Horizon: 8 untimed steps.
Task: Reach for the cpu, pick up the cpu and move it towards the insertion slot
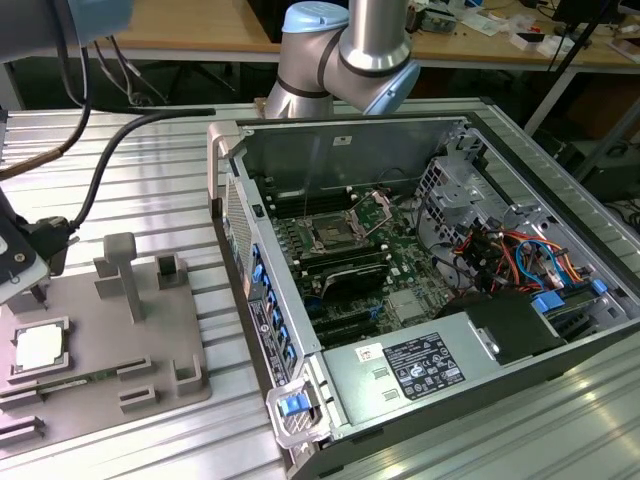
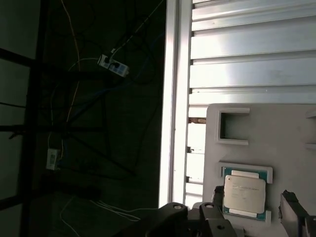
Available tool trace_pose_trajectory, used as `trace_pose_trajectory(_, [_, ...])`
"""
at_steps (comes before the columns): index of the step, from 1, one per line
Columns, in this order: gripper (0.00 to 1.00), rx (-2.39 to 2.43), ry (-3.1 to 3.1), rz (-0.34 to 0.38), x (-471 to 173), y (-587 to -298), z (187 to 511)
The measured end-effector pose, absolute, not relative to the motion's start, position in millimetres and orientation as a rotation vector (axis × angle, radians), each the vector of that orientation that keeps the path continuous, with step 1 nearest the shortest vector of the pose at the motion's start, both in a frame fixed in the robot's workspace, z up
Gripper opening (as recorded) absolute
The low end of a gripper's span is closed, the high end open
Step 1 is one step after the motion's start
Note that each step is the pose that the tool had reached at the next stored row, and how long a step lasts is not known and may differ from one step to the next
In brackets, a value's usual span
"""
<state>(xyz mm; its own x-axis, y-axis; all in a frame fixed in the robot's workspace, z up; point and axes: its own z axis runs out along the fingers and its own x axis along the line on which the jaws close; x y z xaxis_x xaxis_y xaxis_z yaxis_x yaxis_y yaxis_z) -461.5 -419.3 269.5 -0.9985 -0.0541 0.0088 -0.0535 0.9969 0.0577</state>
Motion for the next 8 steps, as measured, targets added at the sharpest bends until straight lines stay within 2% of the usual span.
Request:
trace_pose_trajectory(7, [0.54, 0.085, -3.111, -0.09, -462, -423, 257])
trace_pose_trajectory(8, [0.6, 0.084, -3.107, -0.09, -462, -423, 256])
